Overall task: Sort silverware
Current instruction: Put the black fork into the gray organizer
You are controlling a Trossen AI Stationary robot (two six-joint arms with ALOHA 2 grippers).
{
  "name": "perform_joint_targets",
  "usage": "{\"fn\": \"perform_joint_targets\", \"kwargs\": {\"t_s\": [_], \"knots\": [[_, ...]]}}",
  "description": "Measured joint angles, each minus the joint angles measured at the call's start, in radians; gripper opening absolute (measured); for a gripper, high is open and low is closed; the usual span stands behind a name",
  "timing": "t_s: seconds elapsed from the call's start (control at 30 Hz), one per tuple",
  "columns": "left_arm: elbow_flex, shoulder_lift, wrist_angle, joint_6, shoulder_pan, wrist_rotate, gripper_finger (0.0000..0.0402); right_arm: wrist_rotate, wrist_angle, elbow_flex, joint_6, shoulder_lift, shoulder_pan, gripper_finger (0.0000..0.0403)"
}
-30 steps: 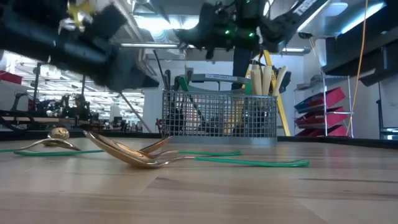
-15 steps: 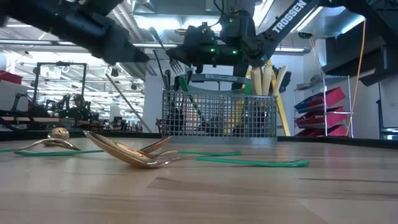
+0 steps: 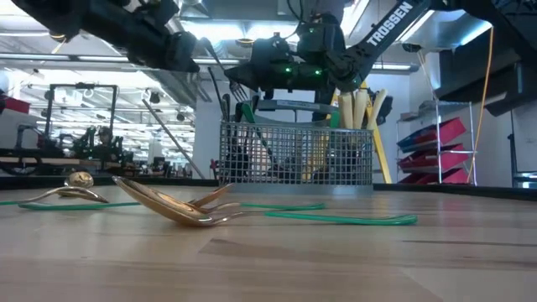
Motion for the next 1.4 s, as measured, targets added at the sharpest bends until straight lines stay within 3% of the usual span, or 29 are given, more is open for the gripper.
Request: {"fn": "perform_joint_targets", "kwargs": {"t_s": [0.27, 0.4, 0.93, 1.4], "knots": [[0.000, 0.020, -0.001, -0.119, 0.282, 0.384, 0.0000, -0.005, -0.085, 0.000, -0.012, 0.000, 0.000, 0.0000], [0.000, 0.059, 0.007, -0.175, 0.341, 0.483, 0.0000, -0.008, -0.106, -0.001, -0.027, 0.000, 0.000, 0.0000], [0.001, 0.078, 0.150, -0.181, 0.338, 0.532, 0.0000, -0.018, -0.140, -0.001, -0.066, 0.001, -0.001, 0.0000], [0.017, 0.078, 0.159, -0.189, 0.338, 0.563, 0.0000, -0.027, -0.160, -0.001, -0.070, 0.001, 0.007, 0.0000]]}}
